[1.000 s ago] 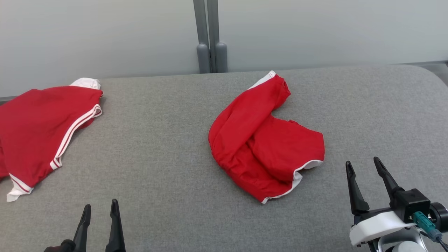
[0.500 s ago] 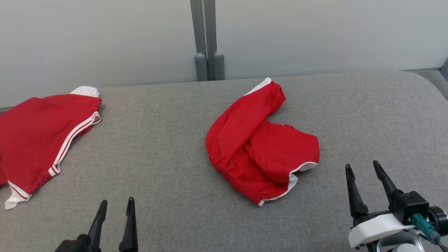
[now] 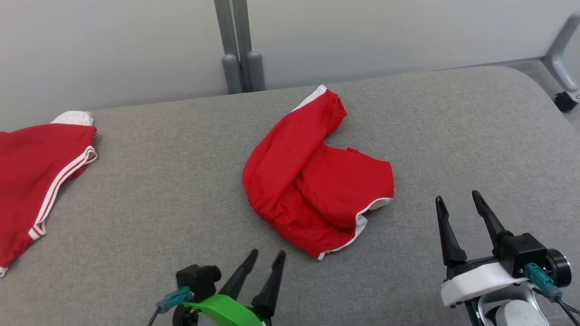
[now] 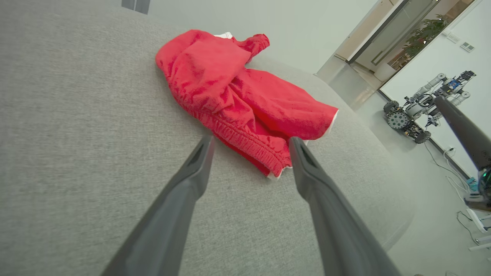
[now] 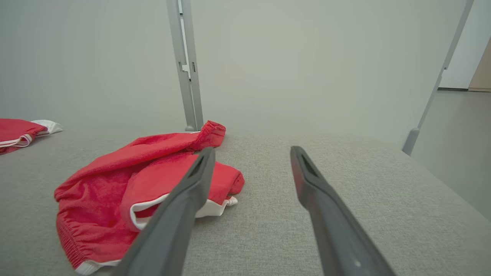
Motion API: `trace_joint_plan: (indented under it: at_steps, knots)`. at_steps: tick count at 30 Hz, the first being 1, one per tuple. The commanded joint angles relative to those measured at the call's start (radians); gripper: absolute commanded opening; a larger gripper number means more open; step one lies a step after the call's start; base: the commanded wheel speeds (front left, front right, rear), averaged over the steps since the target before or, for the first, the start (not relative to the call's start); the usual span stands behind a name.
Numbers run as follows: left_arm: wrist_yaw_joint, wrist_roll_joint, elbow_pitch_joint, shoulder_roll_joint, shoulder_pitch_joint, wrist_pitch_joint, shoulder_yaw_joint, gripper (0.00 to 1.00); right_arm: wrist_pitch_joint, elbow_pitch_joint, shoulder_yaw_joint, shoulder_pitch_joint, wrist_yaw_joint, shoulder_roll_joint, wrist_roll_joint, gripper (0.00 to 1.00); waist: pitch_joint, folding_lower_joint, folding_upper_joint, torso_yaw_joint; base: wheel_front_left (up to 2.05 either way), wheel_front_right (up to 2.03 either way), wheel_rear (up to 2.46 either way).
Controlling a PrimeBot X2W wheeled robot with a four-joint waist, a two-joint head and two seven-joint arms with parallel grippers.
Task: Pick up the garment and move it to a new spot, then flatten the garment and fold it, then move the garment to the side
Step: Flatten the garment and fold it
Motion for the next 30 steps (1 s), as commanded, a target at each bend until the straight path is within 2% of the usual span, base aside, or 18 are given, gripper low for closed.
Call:
trace_joint_plan:
  at_steps: [1, 3, 8, 19, 20, 21, 22, 23, 24, 30]
  knots:
    - [-0.003, -0.035, 0.022, 0.007, -0.035, 0.021, -0.033, 1.00, -0.003, -0.003, -0.002, -0.006, -0.001, -0.001, 0.002, 1.00, 0.029, 0.0000, -0.0001, -0.036, 0.00, 0.00, 0.00]
    - [-0.003, -0.089, 0.067, 0.011, -0.067, 0.057, -0.074, 1.00, -0.003, -0.007, -0.004, -0.010, -0.001, 0.001, 0.002, 1.00, 0.041, 0.0000, -0.0001, -0.056, 0.00, 0.00, 0.00]
    - [-0.003, -0.148, 0.183, 0.002, -0.152, 0.118, -0.145, 1.00, -0.003, -0.015, -0.011, -0.020, -0.001, 0.004, 0.000, 1.00, 0.074, 0.0000, -0.0001, -0.097, 0.00, 0.00, 0.00]
    - [-0.003, -0.193, 0.338, -0.012, -0.287, 0.056, -0.274, 1.00, -0.003, -0.010, -0.009, -0.033, -0.001, 0.009, -0.002, 1.00, 0.101, 0.0000, -0.0001, -0.143, 0.00, 0.00, 0.00]
    - [-0.003, -0.190, 0.350, -0.010, -0.297, 0.049, -0.281, 0.97, -0.003, -0.009, -0.006, -0.035, -0.001, 0.009, -0.002, 1.00, 0.103, 0.0000, -0.0001, -0.146, 0.00, 0.00, 0.00]
    - [-0.003, -0.193, 0.363, -0.011, -0.309, 0.040, -0.294, 0.59, -0.003, -0.007, -0.002, -0.036, -0.001, 0.010, -0.003, 1.00, 0.105, 0.0000, -0.0001, -0.149, 0.00, 0.00, 0.00]
    - [-0.003, -0.198, 0.372, -0.013, -0.317, 0.034, -0.300, 0.47, -0.003, -0.007, 0.000, -0.038, -0.001, 0.010, -0.003, 1.00, 0.106, 0.0000, -0.0001, -0.151, 0.00, 0.00, 0.00]
    - [-0.003, -0.201, 0.381, -0.016, -0.328, 0.026, -0.309, 0.26, -0.003, -0.006, 0.002, -0.038, -0.001, 0.010, -0.001, 1.00, 0.108, 0.0000, -0.0001, -0.152, 0.00, 0.00, 0.00]
    - [-0.003, -0.206, 0.388, -0.018, -0.337, 0.023, -0.317, 0.00, -0.003, -0.005, 0.003, -0.038, -0.001, 0.010, 0.000, 1.00, 0.108, 0.0000, -0.0001, -0.152, 0.00, 0.00, 0.00]
    - [-0.003, -0.260, 0.396, 0.001, -0.365, 0.015, -0.369, 0.00, -0.003, 0.005, -0.024, -0.009, -0.001, 0.010, 0.003, 1.00, 0.085, 0.0000, -0.0001, -0.115, 0.00, 0.00, 0.00]
